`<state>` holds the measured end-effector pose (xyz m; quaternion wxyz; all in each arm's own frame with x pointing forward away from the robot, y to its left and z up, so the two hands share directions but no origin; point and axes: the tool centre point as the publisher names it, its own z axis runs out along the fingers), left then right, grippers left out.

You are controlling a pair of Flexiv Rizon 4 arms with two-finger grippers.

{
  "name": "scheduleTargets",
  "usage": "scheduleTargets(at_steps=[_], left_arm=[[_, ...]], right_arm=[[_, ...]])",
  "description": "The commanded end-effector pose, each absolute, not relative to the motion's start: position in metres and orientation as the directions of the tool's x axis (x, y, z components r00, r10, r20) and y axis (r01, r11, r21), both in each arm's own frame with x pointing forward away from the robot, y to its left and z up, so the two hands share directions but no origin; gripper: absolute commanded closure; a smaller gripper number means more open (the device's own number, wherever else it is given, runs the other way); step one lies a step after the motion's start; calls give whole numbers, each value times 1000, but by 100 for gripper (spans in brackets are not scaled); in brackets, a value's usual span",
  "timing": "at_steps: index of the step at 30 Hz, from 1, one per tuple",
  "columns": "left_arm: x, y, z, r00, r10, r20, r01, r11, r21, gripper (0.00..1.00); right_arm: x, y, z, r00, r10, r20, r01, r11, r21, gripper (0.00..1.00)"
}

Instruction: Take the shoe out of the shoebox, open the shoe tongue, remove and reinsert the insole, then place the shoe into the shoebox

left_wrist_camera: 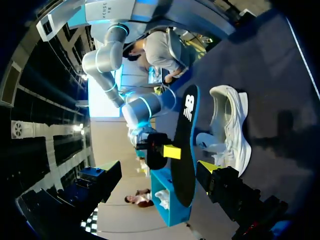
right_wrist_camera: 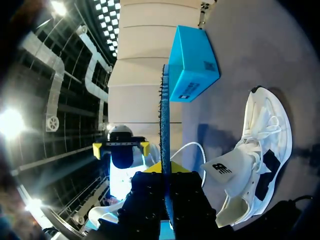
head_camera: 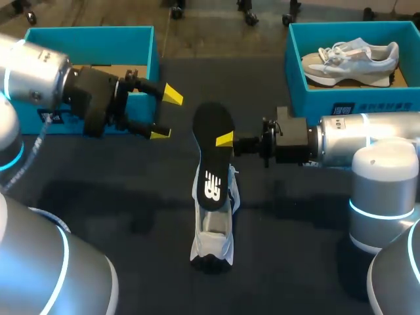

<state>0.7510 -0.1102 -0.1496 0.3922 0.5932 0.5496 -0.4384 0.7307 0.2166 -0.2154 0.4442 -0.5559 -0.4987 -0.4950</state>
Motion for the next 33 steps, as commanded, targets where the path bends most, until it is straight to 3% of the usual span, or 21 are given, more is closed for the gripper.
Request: scheduleTargets(at_steps=[1,16,33], left_arm=[[747,-113,-165,20,90,-996,1000,-10,19,0],[753,-123,-177,20,104,-994,999,34,24,0],[771,-153,-206,-61,104,-993,996,69,-54,0]], right_arm=[[730,218,-216,12,115,993,994,-111,1,100],[730,218,-216,12,115,993,994,-111,1,100],[730,218,-216,12,115,993,994,-111,1,100]])
